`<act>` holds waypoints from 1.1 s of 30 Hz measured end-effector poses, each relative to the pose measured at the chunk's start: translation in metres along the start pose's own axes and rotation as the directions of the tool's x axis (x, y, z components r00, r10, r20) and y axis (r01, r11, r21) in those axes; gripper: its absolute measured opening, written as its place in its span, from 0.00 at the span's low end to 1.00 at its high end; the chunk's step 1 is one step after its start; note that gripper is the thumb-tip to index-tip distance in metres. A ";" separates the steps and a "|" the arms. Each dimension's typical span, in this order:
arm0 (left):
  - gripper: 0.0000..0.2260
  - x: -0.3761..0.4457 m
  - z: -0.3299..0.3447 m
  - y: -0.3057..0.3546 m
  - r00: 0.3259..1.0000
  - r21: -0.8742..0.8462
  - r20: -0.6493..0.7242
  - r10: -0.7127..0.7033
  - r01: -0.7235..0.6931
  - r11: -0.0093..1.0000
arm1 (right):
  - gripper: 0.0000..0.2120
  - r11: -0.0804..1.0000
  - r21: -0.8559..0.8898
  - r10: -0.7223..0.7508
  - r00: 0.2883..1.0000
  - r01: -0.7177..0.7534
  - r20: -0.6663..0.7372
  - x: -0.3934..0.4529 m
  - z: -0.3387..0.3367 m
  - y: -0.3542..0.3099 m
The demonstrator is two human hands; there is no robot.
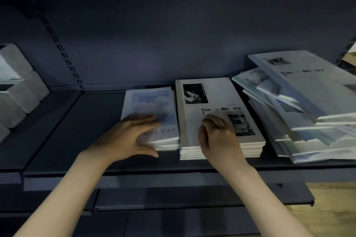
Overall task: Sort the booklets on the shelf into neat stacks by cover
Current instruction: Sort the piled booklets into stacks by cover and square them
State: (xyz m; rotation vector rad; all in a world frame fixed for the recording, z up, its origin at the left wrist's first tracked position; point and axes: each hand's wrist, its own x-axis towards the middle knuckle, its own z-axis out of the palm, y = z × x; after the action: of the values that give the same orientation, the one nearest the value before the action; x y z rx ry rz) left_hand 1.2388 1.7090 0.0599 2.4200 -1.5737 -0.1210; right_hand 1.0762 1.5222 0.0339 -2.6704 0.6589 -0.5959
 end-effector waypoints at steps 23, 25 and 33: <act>0.33 0.017 0.003 0.033 0.988 0.098 -0.150 0.038 -0.023 0.995 | 0.32 0.944 -0.330 -0.046 0.997 0.024 -0.057 0.027 -0.109 0.033; 0.32 0.029 0.003 0.046 0.986 0.085 -0.162 0.044 -0.031 0.996 | 0.37 0.910 -0.409 0.056 0.998 -0.065 -0.034 0.029 -0.129 0.046; 0.33 0.058 0.006 0.094 0.968 0.105 -0.231 0.098 -0.076 0.992 | 0.36 0.862 -0.445 0.303 0.951 -0.243 0.068 0.017 -0.152 0.083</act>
State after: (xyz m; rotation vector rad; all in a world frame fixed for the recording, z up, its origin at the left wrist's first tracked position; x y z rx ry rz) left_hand 1.1779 1.6188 0.0823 2.3273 -1.6048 0.2544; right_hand 0.9887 1.4126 0.1365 -2.8952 1.2299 -0.1996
